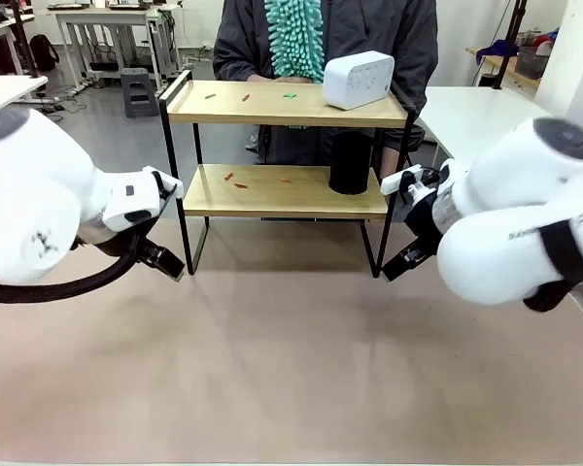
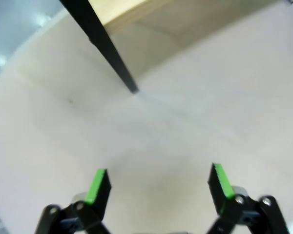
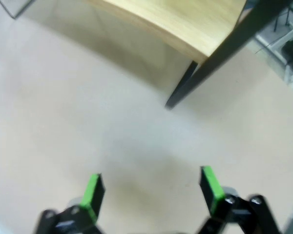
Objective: Clean the shelf.
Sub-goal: Pick up the Duster from the human, then clean the specific tier of the Shelf with the Duster once objects are removed.
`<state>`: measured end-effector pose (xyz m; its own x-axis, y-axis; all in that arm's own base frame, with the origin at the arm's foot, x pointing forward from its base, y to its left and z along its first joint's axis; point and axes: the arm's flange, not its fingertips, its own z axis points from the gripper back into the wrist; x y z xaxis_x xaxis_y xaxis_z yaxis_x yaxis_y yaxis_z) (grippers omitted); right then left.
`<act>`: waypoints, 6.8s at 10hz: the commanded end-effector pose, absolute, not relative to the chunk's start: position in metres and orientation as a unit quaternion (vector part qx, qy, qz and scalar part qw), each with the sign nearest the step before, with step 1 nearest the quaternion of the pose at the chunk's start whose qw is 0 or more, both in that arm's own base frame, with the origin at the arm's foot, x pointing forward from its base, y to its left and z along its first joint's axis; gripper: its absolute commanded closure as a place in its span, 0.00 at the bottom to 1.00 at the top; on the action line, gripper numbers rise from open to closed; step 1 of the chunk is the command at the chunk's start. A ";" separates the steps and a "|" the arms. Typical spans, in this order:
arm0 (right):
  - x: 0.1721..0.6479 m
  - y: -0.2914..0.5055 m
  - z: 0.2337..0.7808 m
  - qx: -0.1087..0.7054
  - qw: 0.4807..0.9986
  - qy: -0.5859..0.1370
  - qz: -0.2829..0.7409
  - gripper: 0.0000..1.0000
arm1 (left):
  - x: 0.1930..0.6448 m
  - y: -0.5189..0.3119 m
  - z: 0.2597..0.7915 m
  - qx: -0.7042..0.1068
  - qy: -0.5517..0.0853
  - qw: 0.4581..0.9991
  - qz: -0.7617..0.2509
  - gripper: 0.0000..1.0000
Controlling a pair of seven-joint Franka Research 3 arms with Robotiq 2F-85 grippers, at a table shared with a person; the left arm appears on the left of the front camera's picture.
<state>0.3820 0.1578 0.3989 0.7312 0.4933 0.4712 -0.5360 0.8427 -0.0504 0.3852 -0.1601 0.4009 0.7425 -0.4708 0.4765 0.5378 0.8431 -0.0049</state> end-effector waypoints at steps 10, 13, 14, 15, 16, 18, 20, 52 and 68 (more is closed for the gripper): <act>0.237 -0.201 0.477 0.437 0.859 -0.235 -0.128 0.00 | 0.260 0.226 0.445 -0.512 -0.321 0.793 0.074 0.00; 0.237 -0.201 0.477 0.437 0.859 -0.235 -0.128 0.00 | 0.260 0.226 0.445 -0.512 -0.321 0.793 0.074 0.00; 0.237 -0.201 0.477 0.437 0.859 -0.235 -0.128 0.00 | 0.260 0.226 0.445 -0.512 -0.321 0.793 0.074 0.00; 0.237 -0.201 0.477 0.437 0.859 -0.235 -0.128 0.00 | 0.260 0.226 0.445 -0.512 -0.321 0.793 0.074 0.00; 0.237 -0.201 0.477 0.437 0.859 -0.235 -0.128 0.00 | 0.260 0.226 0.445 -0.512 -0.321 0.793 0.074 0.00; 0.237 -0.201 0.477 0.437 0.859 -0.235 -0.128 0.00 | 0.256 0.226 0.449 -0.512 -0.313 0.796 0.081 0.00; 0.237 -0.201 0.477 0.437 0.859 -0.235 -0.128 0.00 | 0.295 0.226 0.505 -0.585 -0.266 0.762 0.078 0.00; 0.237 -0.201 0.477 0.437 0.859 -0.235 -0.128 0.00 | 0.323 0.155 0.531 -0.527 -0.162 0.830 -0.080 1.00; 0.237 -0.201 0.477 0.437 0.859 -0.235 -0.128 0.00 | 0.232 0.195 0.485 -0.464 -0.168 0.857 -0.149 1.00</act>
<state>0.2357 -0.2017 0.4757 0.8622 -0.4298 0.2681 0.0461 0.5937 0.8034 0.2328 0.1932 0.4810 0.8952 -0.1052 0.4331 0.4184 0.5333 -0.7352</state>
